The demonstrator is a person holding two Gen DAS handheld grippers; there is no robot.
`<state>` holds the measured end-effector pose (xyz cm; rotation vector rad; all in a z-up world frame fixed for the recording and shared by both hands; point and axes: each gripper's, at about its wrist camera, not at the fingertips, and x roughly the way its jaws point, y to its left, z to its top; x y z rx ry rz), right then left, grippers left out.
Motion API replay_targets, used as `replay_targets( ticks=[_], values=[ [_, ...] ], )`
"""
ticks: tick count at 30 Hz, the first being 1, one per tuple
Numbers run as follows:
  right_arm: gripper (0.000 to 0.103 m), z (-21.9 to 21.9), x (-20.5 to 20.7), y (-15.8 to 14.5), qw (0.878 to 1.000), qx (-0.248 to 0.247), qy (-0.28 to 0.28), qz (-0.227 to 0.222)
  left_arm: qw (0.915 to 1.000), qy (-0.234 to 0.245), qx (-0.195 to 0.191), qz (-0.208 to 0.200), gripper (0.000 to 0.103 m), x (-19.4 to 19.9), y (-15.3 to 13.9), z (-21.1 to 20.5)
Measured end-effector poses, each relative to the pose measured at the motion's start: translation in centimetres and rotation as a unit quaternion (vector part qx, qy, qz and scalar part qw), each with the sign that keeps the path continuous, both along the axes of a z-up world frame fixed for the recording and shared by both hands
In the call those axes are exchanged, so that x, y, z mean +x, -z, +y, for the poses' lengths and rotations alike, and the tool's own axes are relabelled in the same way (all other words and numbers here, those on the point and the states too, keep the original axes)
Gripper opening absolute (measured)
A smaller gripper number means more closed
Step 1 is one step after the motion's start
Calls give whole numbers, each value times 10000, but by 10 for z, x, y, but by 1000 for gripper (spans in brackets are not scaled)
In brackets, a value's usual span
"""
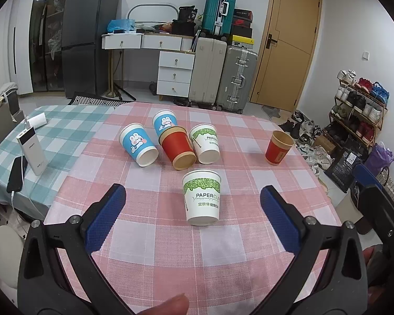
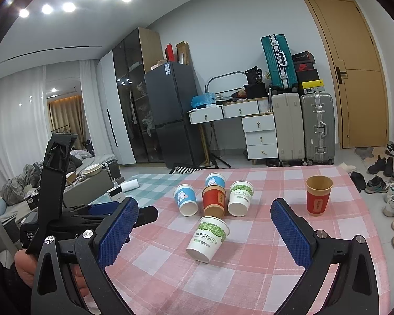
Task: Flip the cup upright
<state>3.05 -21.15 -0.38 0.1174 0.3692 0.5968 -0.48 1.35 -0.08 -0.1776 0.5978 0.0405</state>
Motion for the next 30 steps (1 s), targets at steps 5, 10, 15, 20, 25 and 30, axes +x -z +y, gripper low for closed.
replay_targets(
  ticks=[5,10,15,20,25,30],
  values=[
    [103,2,1,-1,10000,-24,12,-7,10000,-9,-7,37,102,0,1,1],
    [103,4,1,-1,10000,-45,-3,-19,10000,-25,-13,27,102,-1,1,1],
    [103,7,-1,-2,10000,-51,2,15,10000,-7,-22,36,102,0,1,1],
    [103,3,0,-1,10000,-31,5,16,10000,-23,-20,37,102,-1,1,2],
    [103,0,-1,-1,10000,-15,22,-17,10000,-22,-46,38,102,-1,3,2],
    [103,-1,-2,-1,10000,-6,29,1,10000,-22,-44,42,102,0,5,1]
  ],
)
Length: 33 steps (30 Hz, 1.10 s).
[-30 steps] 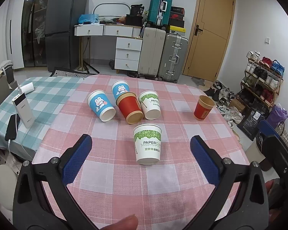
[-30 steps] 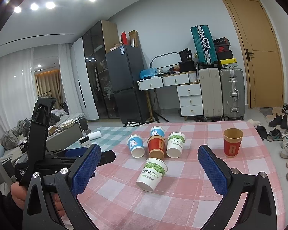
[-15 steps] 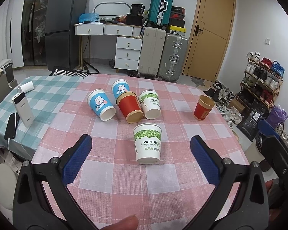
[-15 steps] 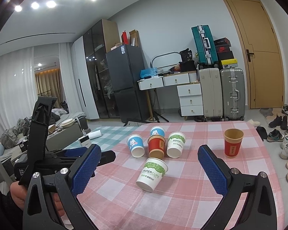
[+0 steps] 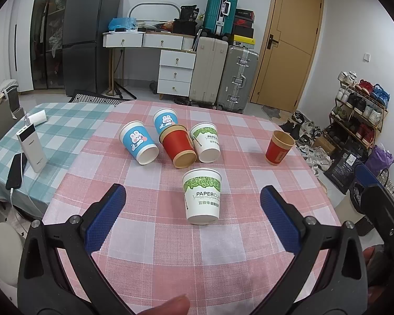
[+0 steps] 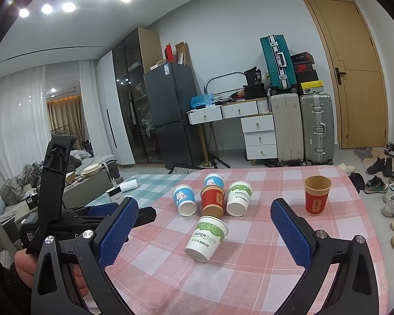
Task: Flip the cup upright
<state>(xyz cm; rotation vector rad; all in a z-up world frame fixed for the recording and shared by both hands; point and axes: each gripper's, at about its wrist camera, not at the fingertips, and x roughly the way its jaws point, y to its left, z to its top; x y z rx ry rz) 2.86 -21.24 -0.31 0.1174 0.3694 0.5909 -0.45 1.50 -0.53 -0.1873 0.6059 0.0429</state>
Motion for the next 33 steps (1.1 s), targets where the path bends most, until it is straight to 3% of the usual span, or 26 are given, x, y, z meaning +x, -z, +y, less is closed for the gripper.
replay_targets(
  ticks=[24,33],
  values=[
    [103,2,1,5,10000,3,-62,34,10000,1,-30,4,102,0,4,0],
    [103,-6,10,14,9998,84,28,163,9998,75,-15,194,102,15,16,-1]
  ],
)
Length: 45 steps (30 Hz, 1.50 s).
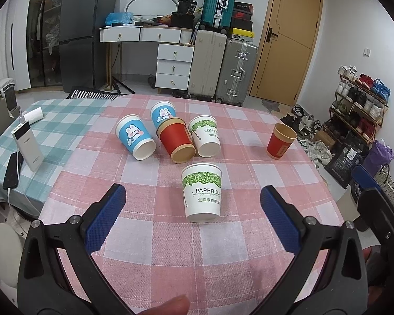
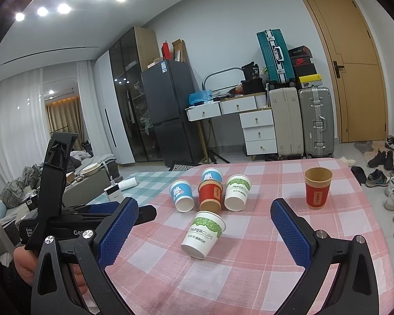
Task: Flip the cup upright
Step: 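Close the left gripper on the inverted white green-leaf cup and lift it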
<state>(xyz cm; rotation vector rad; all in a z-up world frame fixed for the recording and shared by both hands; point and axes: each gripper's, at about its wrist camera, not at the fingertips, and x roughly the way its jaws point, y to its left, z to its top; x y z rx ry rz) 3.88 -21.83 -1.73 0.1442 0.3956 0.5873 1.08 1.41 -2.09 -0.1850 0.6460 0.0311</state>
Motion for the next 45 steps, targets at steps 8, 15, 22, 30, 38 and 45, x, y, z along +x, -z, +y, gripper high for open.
replay_targets(
  ticks=[8,15,22,30,38,45],
  values=[
    [103,-12,21,21,9995,27,126,284,9987,154,-29,489,102,45,31,-1],
    [103,-22,42,39,9985,67,203,495,9934,458,46,1055,102,107,72,-10],
    [103,-31,56,52,9973,131,271,675,9858,602,74,1569,78,153,106,-17],
    [103,-36,51,47,9973,238,285,632,9754,908,-612,1914,59,177,111,-7],
    [103,-37,28,27,9985,269,256,410,9814,1108,-621,1442,59,140,35,-3],
    [103,-28,3,12,9993,149,131,329,9862,1223,-500,996,59,80,-43,-2]
  ],
)
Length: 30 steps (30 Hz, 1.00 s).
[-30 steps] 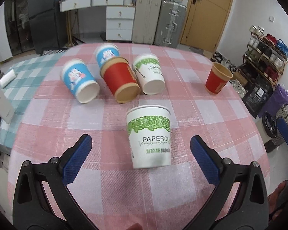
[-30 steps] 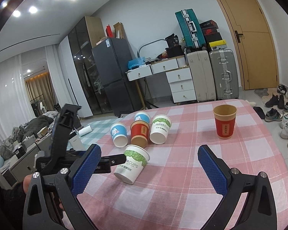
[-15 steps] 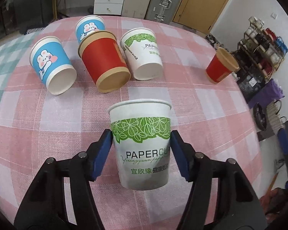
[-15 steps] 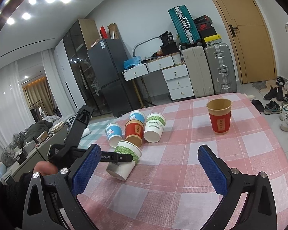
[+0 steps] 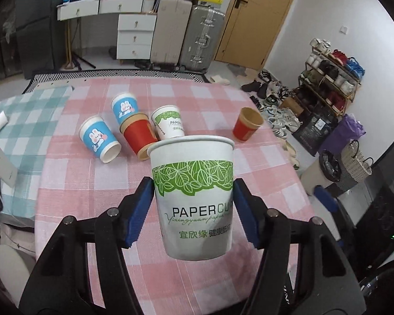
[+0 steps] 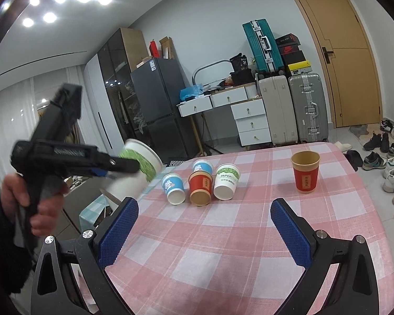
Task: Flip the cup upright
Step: 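Close the left gripper on the inverted white green-leaf cup and lift it, then lower the white cup and set it down on its rim, opening the left gripper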
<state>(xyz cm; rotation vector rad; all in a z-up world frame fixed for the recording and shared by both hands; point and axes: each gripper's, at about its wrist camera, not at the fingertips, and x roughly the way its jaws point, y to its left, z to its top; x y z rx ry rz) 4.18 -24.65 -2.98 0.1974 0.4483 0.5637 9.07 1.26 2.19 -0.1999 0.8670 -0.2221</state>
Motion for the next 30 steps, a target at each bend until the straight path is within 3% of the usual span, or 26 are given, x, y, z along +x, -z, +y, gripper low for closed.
replay_targets(
  ticks=[3,7,12,15,20,26,30],
  values=[
    [103,2,-11,-3,10000,-20,-10,-37,9999,43,-46,-119,60,-37,-26,6],
    [103,0,-21,-5,10000,70,18,-11,9996,-11,-286,-63,60,-89,-28,13],
    [103,6,-25,-3,10000,-13,-38,63,9976,-169,-526,417,60,-127,20,14],
    [103,9,-30,-2,9999,-89,-75,55,9937,-291,-740,785,60,-130,62,16],
    [103,11,-35,3,9998,-137,-63,162,9896,-365,-635,1240,60,-124,117,11],
    [103,15,-38,4,9995,-219,-69,221,9913,-340,-341,1222,60,-127,138,7],
    [103,18,-40,3,9994,-245,-91,230,9903,-477,-450,1227,60,-118,149,16]
  ],
)
